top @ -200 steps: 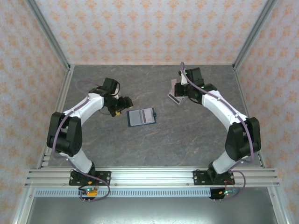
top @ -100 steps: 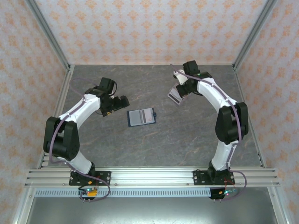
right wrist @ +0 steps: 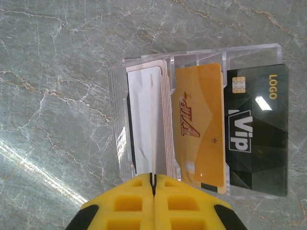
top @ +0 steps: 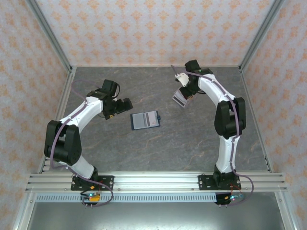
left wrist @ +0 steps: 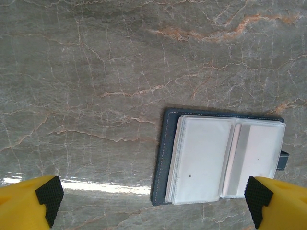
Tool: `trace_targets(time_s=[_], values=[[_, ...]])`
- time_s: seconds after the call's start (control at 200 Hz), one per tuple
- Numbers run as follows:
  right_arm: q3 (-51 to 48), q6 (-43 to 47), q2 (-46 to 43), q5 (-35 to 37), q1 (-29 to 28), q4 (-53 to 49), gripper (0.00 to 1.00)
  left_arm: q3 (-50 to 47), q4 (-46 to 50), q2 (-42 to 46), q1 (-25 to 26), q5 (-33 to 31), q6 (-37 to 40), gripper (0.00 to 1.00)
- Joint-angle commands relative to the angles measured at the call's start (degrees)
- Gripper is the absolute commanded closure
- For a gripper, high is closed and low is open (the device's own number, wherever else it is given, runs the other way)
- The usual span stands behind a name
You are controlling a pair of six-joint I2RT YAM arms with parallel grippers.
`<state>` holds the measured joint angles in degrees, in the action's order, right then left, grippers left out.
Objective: Take the credit cards out of the card holder
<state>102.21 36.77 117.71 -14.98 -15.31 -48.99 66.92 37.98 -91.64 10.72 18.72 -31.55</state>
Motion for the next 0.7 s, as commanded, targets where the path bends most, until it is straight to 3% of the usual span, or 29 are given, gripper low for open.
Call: trace_targets(time_s=[0.0, 0.195, 0.31, 0.375, 0.54, 0.691], values=[[3.0, 0.9, 2.2, 0.2, 0.4, -3.8, 0.99, -0.7, 1.7, 0.5, -0.4, -0.2, 0.6, 0.00], [4.4, 0.1, 3.5, -0.4, 0.4, -5.0, 0.87, -0.9, 1.5, 0.3, -0.4, 0.3, 0.6, 0.00], [7.4, -2.9, 4.6, 1.3, 0.4, -6.8, 0.65, -0.8, 1.4, 0.2, -0.4, 0.7, 0.5, 0.00], [8.7, -4.6, 4.1, 1.1, 0.4, -7.9, 0.58, -1.0, 1.1, 0.6, -0.4, 0.8, 0.4, 0.00], [6.0, -10.7, -1.9, -0.5, 0.2, -5.2, 0.53, -1.2, 1.1, 1.6, -0.4, 0.5, 0.3, 0.00], [-2.3, -26.2, -9.4, 2.8, -1.7, 3.0, 0.54, -1.9, 0.7, 2.1, -0.4, 0.3, -0.3, 0.00]])
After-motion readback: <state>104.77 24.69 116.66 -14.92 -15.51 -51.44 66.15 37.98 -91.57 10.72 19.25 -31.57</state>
